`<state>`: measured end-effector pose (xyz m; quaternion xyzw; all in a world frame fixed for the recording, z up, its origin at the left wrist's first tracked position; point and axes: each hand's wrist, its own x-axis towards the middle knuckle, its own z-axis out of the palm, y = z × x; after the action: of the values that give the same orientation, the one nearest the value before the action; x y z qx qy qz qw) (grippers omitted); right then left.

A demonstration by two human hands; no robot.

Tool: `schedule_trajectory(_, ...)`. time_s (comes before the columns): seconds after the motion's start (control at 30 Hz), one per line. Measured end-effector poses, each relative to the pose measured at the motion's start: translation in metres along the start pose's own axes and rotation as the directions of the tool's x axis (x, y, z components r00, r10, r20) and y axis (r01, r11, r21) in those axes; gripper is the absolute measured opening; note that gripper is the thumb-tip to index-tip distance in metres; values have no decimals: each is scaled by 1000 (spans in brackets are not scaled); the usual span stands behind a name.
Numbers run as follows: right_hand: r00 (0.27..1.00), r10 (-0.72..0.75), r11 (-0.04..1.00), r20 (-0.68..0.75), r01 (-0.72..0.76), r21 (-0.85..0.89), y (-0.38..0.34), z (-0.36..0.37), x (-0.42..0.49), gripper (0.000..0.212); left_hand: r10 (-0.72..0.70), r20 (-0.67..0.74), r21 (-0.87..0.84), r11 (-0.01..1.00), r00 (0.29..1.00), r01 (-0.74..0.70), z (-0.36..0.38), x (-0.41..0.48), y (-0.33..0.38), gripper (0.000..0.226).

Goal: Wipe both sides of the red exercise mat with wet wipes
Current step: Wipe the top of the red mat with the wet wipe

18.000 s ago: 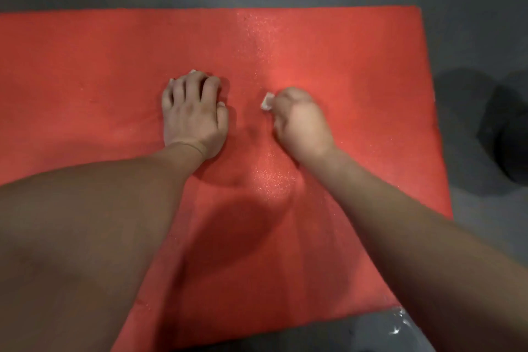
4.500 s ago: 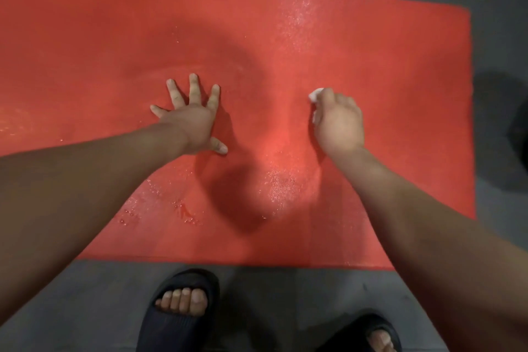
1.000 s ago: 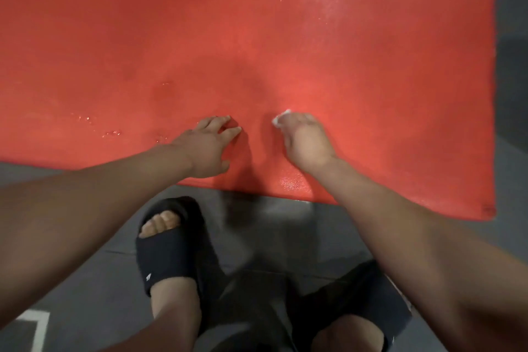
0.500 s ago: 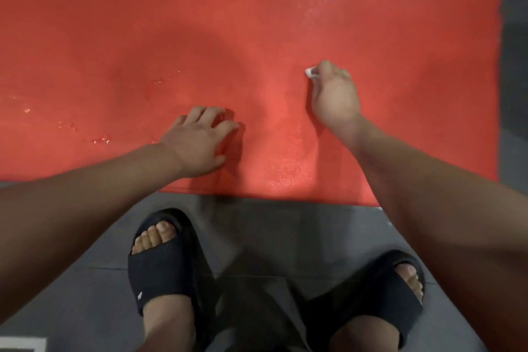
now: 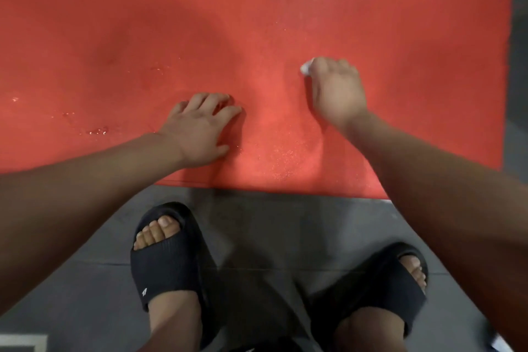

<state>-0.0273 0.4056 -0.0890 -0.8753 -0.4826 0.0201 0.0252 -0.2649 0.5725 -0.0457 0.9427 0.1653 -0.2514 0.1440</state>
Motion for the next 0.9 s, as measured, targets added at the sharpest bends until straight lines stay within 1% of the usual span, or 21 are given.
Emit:
schedule_trajectory(0.03,993,116,993,-16,-116,25,-4,-1,12,34,-1,2,-4,1000,1000,1,1,0,0,86)
schedule_trajectory(0.07,987,163,986,-10,-163,40,-14,-2,18,32,-2,3,-6,1000,1000,2,2,0,0,87)
schedule_trajectory(0.1,991,130,990,5,-130,48,-26,-2,20,32,-2,0,-8,1000,1000,2,2,0,0,87)
schedule_trajectory(0.13,999,29,998,30,-30,53,-39,0,15,34,-1,-5,-10,1000,1000,1,3,-1,0,87)
schedule_trajectory(0.17,992,-109,993,61,105,63,-50,3,3,37,1,-11,-14,1000,1000,-1,3,-1,-1,87)
schedule_trajectory(0.23,923,-368,927,107,356,118,-70,5,-43,40,2,-21,-19,1000,1000,-3,3,-1,-2,88)
schedule_trajectory(0.27,878,-463,883,125,444,154,-74,4,-69,38,3,-22,-21,1000,1000,-3,3,-1,-2,88)
schedule_trajectory(0.33,798,-591,803,119,568,179,-64,0,-99,30,3,-25,-32,999,1000,-4,3,-2,-2,87)
schedule_trajectory(0.37,783,-611,789,116,592,165,-55,-2,-98,29,4,-28,-37,999,1000,-5,3,-2,-2,87)
schedule_trajectory(0.4,802,-586,809,118,570,140,-45,-2,-88,28,7,-29,-39,999,1000,-8,3,-3,-2,86)
schedule_trajectory(0.43,852,-513,857,101,502,118,-35,2,-72,29,11,-27,-38,999,1000,-12,3,-3,-3,86)
schedule_trajectory(0.5,964,-266,963,24,265,50,-16,7,-31,26,14,-25,-36,999,1000,-15,2,-3,-4,86)
schedule_trajectory(0.53,991,-133,991,-1,133,33,-9,7,-12,28,14,-25,-35,999,1000,-15,2,-3,-4,86)
schedule_trajectory(0.57,999,-35,998,-9,36,44,-7,8,4,33,13,-25,-34,999,1000,-13,3,-4,-5,87)
schedule_trajectory(0.6,999,29,998,-14,-29,61,-9,9,17,39,12,-23,-35,999,1000,-13,4,-4,-6,88)
schedule_trajectory(0.67,998,57,996,-10,-56,74,-25,10,26,41,15,-26,-43,999,1000,-16,7,-5,-6,88)
schedule_trajectory(0.7,1000,18,997,9,-19,77,-36,10,21,38,17,-32,-49,999,999,-19,8,-5,-7,89)
schedule_trajectory(0.77,986,-154,982,58,147,121,-60,14,-9,34,22,-45,-62,998,999,-25,11,-5,-9,90)
schedule_trajectory(0.8,965,-247,960,82,232,158,-70,14,-31,35,24,-51,-66,997,998,-28,13,-5,-11,91)
schedule_trajectory(0.87,901,-418,895,120,385,226,-82,10,-81,36,27,-60,-72,997,998,-32,15,-6,-12,93)
schedule_trajectory(0.9,851,-511,846,122,473,248,-83,7,-103,32,28,-64,-74,997,998,-33,16,-6,-13,93)
